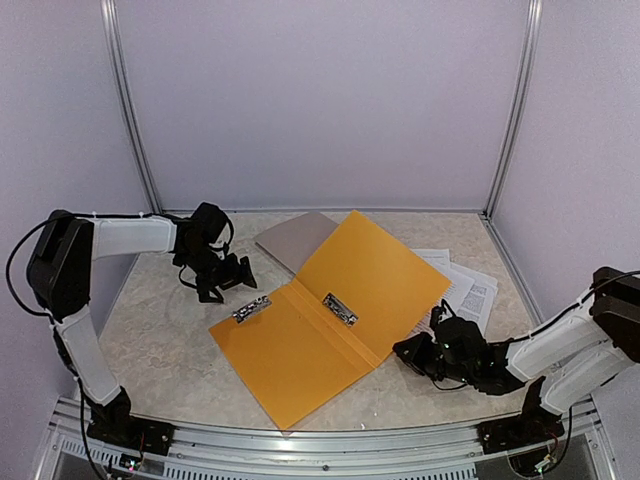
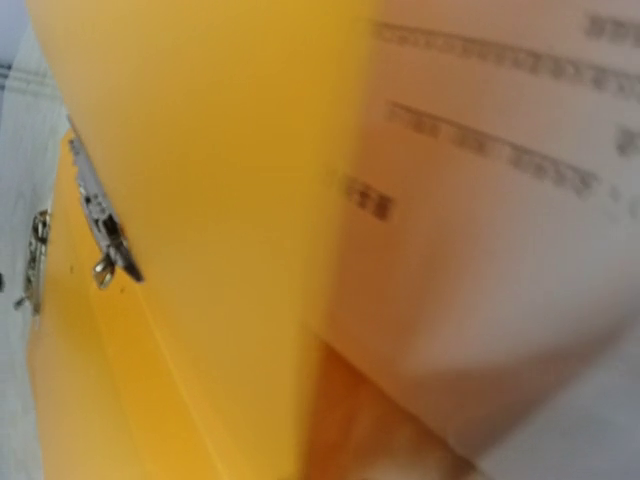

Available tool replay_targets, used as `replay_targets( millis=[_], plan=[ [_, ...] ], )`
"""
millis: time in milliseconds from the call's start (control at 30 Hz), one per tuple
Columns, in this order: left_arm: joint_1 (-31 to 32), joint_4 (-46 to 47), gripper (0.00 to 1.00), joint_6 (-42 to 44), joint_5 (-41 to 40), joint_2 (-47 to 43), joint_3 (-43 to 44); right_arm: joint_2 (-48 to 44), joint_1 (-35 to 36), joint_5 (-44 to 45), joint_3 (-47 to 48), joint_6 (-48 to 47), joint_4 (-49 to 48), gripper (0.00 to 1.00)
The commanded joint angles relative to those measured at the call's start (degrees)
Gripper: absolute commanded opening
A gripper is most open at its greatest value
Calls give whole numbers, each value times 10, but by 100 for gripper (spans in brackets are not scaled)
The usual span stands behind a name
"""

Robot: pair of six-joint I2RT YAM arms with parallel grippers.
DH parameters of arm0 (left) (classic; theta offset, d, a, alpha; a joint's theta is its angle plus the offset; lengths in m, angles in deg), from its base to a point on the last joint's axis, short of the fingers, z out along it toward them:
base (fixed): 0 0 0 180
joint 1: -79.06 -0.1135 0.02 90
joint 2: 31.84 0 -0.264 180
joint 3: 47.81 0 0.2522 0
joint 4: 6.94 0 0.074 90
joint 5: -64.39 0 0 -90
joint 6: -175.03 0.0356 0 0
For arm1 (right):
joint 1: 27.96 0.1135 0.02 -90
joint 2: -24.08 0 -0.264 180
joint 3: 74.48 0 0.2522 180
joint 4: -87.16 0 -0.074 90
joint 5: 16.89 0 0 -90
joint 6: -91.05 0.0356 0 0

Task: Put the files into the folder
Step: Open the folder at the center of the board.

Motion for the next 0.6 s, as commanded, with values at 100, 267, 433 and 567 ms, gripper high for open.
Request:
replay_targets(
  millis=[100,267,433,567],
  plan=[
    [28,-39,93,34,-19,13,16,-12,-6,-40,22,-25,2,28],
    [29,-40,89,29,-19,-18,-16,-62,-3,-78,94,-132,134,46],
    [29,-32,86,26,-26,-45,-48,-113,11,-97,132,-180,229,62],
    [31,-15,84,25,-17,-43,-62,-140,13,-75,151,-188,289,63]
  ],
)
